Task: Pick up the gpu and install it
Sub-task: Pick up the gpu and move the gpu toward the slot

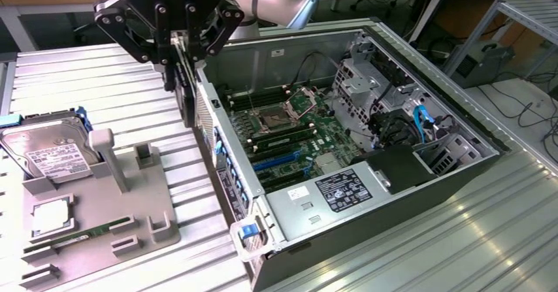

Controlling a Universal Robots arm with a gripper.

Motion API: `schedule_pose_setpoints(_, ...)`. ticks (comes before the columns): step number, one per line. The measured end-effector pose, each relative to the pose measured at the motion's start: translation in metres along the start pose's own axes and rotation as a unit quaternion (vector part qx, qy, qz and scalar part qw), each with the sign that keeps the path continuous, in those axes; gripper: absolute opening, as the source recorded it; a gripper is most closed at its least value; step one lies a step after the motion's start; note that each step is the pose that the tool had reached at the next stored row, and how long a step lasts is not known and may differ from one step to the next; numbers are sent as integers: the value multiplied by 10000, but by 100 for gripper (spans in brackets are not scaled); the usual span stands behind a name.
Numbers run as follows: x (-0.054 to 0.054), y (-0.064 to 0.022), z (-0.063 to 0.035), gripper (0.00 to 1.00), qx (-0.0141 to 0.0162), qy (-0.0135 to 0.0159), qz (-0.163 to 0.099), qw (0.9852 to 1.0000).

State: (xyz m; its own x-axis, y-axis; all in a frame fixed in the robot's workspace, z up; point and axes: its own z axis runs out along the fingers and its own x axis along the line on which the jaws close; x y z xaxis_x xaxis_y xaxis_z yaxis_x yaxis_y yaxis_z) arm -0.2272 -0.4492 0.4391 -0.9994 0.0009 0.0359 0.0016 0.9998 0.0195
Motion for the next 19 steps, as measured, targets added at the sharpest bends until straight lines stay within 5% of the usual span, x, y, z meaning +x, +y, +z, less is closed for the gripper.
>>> schedule_pose_setpoints(19,-231,0,-8,28,0,0,0,10000)
